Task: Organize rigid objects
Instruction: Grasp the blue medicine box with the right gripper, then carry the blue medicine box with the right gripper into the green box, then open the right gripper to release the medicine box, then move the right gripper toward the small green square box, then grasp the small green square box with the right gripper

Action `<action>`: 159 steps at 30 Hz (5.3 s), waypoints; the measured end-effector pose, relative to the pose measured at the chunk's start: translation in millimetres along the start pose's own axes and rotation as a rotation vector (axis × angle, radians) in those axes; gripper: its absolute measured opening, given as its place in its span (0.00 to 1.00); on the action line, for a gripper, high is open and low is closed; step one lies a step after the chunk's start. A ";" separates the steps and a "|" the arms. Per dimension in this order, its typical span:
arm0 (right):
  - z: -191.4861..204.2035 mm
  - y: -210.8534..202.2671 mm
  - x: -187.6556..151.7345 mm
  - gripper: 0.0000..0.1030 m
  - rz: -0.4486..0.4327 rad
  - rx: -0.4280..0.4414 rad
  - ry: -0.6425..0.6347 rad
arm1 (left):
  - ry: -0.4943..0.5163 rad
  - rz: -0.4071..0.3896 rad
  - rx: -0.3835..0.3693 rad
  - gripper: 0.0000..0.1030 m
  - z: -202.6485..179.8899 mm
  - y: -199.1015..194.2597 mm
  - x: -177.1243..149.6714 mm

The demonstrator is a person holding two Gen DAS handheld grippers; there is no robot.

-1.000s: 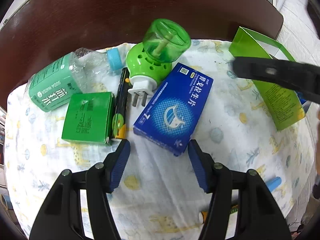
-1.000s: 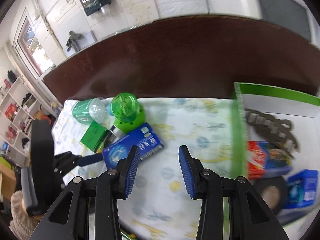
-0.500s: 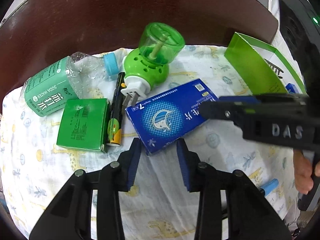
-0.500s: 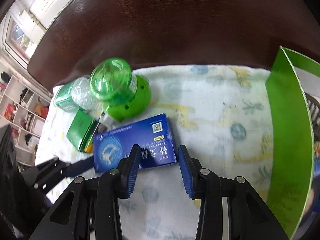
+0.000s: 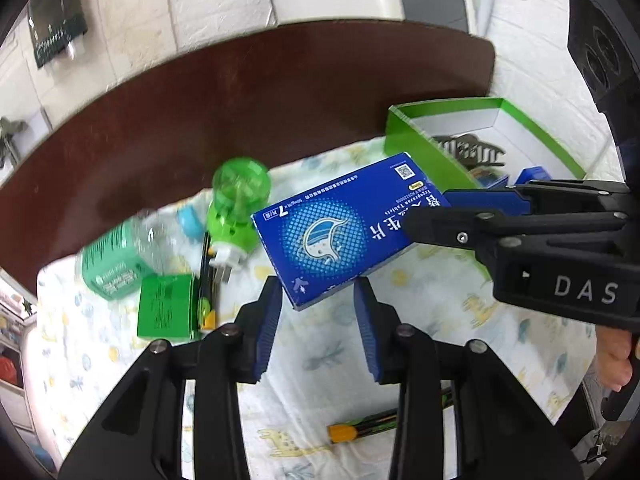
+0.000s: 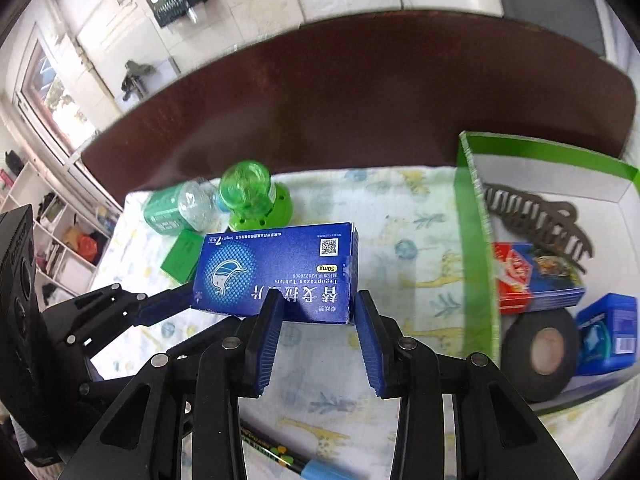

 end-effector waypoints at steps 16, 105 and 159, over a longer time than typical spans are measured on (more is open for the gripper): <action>-105.1 -99.6 -10.9 0.38 -0.184 -0.076 0.172 | 0.210 -0.076 -0.072 0.34 -125.4 -18.3 61.6; 13.1 -27.8 -46.4 0.44 0.001 -0.030 -0.212 | -0.170 0.025 0.176 0.58 66.6 0.6 -30.6; 106.9 96.5 -10.5 0.49 0.217 0.208 0.059 | -0.249 0.050 -0.062 0.56 127.3 7.3 -96.6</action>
Point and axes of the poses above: each gripper's, at about its wrist camera, not at the fingertips, and y roughly the way its jaws point, z to its left, x to its top, the point moved 6 cm from there along y, roughly the way its jaws point, and after that the axes turned 5 degrees about z, right-handed, at the moved point
